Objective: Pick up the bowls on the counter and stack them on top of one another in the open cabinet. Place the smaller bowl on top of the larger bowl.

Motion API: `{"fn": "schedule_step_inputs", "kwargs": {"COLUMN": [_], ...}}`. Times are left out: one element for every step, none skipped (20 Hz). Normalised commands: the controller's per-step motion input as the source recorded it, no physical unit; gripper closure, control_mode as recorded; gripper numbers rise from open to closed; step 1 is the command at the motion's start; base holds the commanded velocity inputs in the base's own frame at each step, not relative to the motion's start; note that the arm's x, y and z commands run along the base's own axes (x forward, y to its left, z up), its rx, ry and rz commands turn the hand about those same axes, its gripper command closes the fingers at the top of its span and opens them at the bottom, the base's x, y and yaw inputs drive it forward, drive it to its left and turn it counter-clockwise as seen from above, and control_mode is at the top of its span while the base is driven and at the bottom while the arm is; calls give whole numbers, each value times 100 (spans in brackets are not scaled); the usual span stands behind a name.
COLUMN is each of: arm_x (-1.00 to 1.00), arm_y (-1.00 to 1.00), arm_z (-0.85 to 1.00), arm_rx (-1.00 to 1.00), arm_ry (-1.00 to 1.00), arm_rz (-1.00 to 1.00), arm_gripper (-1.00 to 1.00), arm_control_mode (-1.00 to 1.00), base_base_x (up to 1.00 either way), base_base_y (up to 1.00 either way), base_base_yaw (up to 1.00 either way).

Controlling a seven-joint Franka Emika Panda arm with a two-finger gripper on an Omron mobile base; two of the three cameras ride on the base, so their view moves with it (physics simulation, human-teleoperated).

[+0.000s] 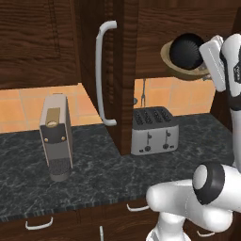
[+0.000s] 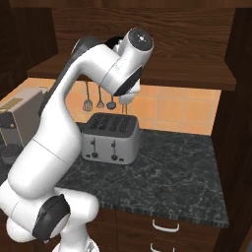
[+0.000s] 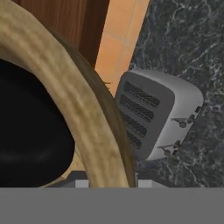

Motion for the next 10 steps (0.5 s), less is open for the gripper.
{"fn": "schedule_step_inputs", "kwargs": {"arm_x": [88,88,86,86,83,85,85,83,79,73], "arm_y": [12,12,12,12,11,10,11,9,9,6], "arm_z": [0,-3,0,0,0,0,0,0,0,0], "arm_rx": [0,0,0,0,0,0,0,0,0,0], "arm_ry": [0,0,0,0,0,0,0,0,0,0], "arm_rz": [0,0,0,0,0,0,-1,-2,-2,-1], "arm_gripper": [100,100,100,100,100,100,100,100,100,100], "arm_control_mode": [-100,-100,-100,-100,-100,-100,-100,-100,-100,-100], "base_base_x": [0,0,0,0,0,0,0,0,0,0], "base_base_y": [0,0,0,0,0,0,0,0,0,0], "base_base_yaw": [0,0,0,0,0,0,0,0,0,0]}}
